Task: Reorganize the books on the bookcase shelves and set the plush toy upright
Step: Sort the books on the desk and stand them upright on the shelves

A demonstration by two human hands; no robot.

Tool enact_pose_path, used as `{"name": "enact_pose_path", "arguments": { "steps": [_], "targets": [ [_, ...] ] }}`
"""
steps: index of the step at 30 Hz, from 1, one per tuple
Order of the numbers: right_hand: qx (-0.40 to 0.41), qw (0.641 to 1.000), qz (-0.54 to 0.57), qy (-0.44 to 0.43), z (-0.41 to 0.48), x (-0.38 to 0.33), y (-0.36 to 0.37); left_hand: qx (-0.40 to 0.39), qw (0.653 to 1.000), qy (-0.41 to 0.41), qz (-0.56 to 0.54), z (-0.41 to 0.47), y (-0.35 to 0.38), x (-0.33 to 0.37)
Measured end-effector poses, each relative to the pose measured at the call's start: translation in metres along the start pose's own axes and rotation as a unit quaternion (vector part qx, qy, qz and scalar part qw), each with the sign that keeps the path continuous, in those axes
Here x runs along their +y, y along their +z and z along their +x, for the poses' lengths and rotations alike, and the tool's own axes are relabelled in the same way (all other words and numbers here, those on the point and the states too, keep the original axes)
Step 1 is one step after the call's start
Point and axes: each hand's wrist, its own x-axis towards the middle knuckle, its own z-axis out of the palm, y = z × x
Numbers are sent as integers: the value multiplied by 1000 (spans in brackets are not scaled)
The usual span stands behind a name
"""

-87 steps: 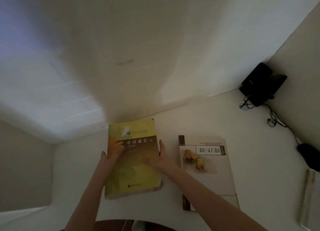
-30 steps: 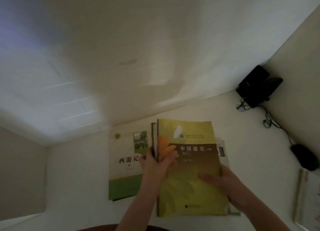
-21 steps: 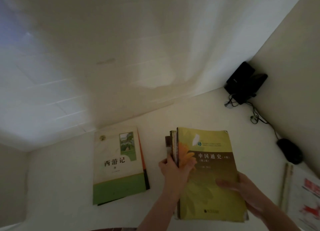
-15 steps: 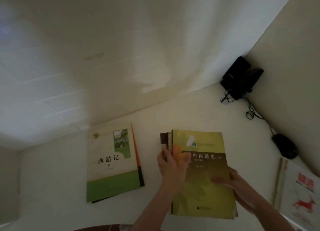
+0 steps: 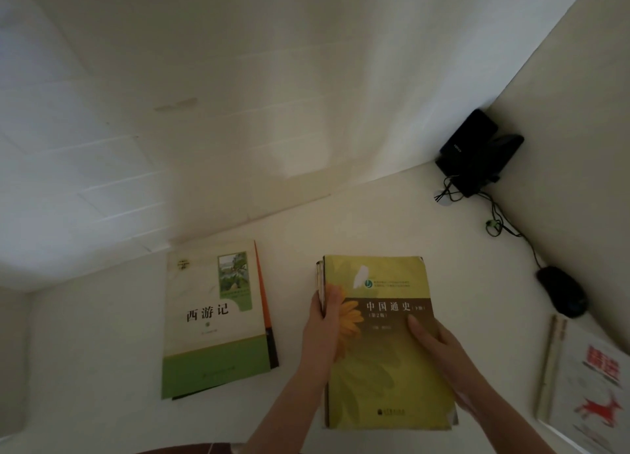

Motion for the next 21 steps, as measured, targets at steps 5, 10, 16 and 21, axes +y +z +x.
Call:
{"name": "enact_pose_path", "arguments": {
  "steps": [5, 10, 16, 21],
  "targets": [
    [0, 997, -82, 1, 2, -6, -7, -37, 997, -62, -2, 8, -1, -3],
    [180, 890, -302, -290, -6, -43, 30, 47, 992, 58, 101, -8, -39, 27],
    [-127, 910, -262, -294, -8, -45, 177, 249, 944, 111, 185, 6, -163, 32],
    [-147, 948, -279, -49, 34, 7, 252, 259, 944, -29, 202, 15, -209, -8]
  ]
}}
